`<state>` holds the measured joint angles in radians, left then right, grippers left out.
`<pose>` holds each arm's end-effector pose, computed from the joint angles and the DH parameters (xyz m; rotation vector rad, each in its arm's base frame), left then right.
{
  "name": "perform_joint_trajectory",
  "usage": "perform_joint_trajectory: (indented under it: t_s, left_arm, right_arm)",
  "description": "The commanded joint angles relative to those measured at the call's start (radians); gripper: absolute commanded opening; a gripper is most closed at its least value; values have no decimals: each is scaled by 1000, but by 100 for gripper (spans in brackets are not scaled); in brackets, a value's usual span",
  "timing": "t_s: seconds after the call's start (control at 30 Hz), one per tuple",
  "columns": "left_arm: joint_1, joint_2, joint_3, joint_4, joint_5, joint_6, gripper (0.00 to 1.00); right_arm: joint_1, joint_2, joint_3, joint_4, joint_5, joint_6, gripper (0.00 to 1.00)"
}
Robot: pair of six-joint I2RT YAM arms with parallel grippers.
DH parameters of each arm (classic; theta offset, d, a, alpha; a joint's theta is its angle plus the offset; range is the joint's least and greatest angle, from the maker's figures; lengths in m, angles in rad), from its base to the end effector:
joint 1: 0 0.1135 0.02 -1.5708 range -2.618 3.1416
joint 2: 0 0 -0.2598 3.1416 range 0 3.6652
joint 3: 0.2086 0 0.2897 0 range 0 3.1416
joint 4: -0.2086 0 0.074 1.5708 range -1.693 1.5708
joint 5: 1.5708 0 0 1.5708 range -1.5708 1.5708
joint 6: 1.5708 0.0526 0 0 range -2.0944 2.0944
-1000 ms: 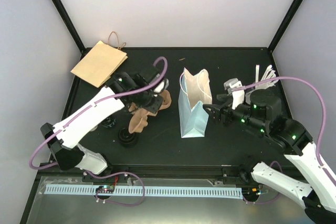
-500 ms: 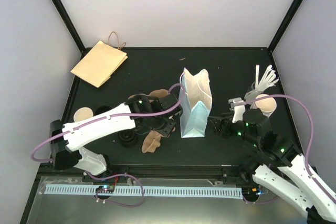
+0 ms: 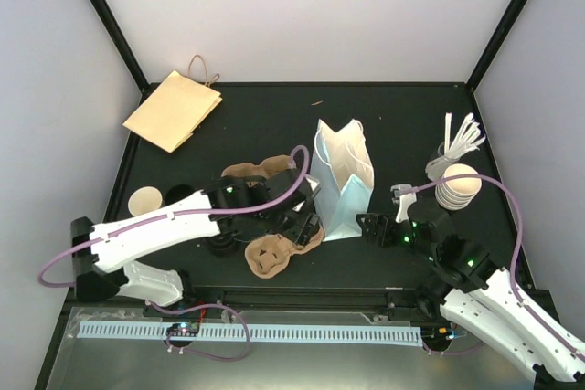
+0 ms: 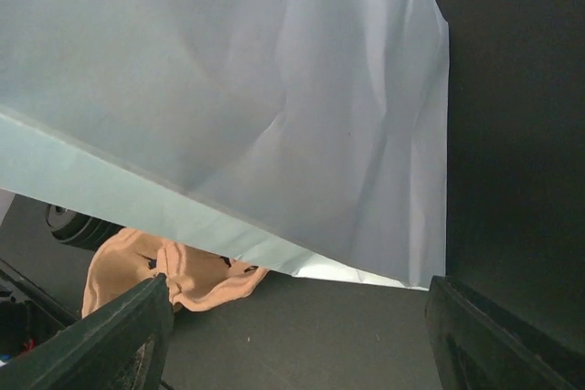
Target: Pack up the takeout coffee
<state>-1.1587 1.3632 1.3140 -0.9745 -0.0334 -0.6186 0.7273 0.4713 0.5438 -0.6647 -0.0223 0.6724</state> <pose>0.1291 -0.2910 0.3056 0.7124 2.6212 -0.5630 0.1276 0.1152 0.2412 -0.0762 2.2815 0.8024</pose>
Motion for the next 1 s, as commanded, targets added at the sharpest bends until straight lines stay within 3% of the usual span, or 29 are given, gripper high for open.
perform_joint_trajectory:
  t_s: [0.0, 0.27, 0.53, 0.67, 0.97]
  left_arm:
    - [20, -75, -90, 13, -2, -40, 71]
    - [138, -237, -325, 68, 30, -78, 74]
    - [250, -351, -367, 77, 34, -21, 74]
    - [300, -377, -374, 83, 33, 8, 74]
    - [376, -388, -403, 133, 62, 48, 74]
  right_arm:
    - [6, 19, 22, 0, 18, 1, 78]
    - [7, 93, -36, 57, -19, 53, 77]
    - [4, 129, -190, 384, 67, 141, 78]
    - [-26, 251, -183, 508, 108, 147, 77]
    - [-159, 610, -62, 720, 15, 57, 77]
